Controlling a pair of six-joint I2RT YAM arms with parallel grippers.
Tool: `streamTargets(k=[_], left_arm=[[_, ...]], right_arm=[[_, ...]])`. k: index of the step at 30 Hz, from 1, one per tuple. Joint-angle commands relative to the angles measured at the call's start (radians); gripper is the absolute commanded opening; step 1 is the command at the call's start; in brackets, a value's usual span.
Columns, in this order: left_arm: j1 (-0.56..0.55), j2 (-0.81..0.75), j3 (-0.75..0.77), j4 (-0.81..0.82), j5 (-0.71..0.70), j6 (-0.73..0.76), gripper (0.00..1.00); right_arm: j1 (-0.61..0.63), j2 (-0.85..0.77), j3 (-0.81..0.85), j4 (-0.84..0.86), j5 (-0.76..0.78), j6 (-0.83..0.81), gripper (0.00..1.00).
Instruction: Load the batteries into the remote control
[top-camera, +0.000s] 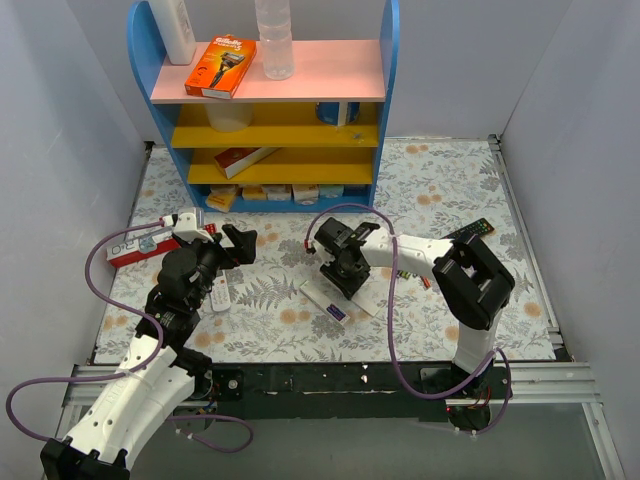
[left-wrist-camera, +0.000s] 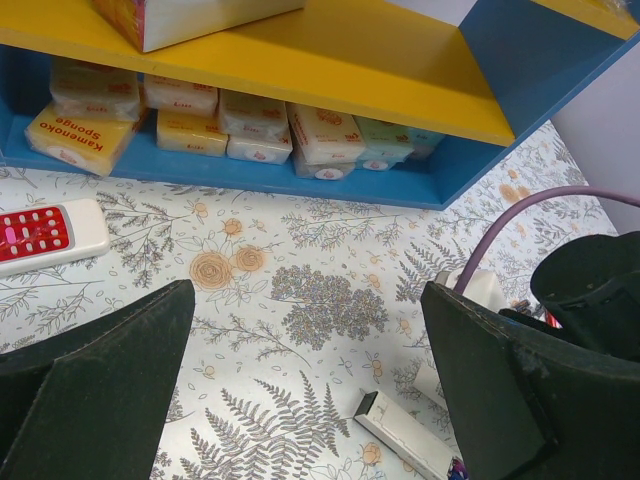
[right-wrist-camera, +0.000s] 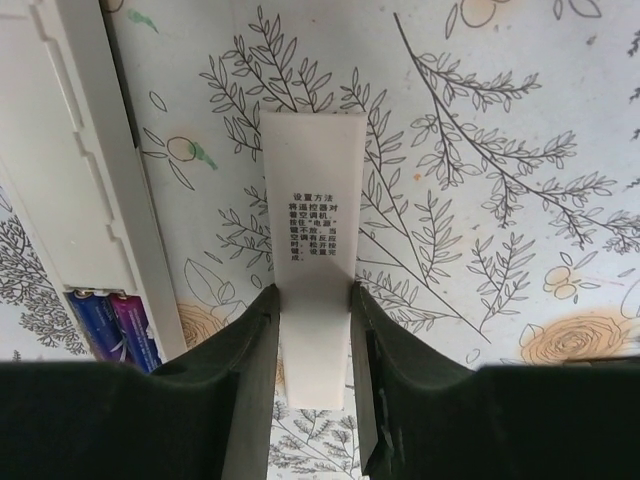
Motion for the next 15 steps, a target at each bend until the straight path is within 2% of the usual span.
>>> streamTargets(k=[1, 8, 15], left_arm=[[0.004, -0.008, -0.001, 0.002, 0.008, 0.010, 0.98], [0.004, -0.008, 0.000, 0.002, 0.008, 0.010, 0.98], [0.005, -0.011, -0.001, 0.004, 0.012, 0.008, 0.98]], right_arm=[[-0.010, -0.043, 0.074, -0.076, 0.023, 0.017, 0.21], [0.013, -0.090, 0.128, -0.122, -0.018, 0.147, 0.18], [0.070, -0.072, 0.161, -0.120, -0.029, 0.227, 0.18]])
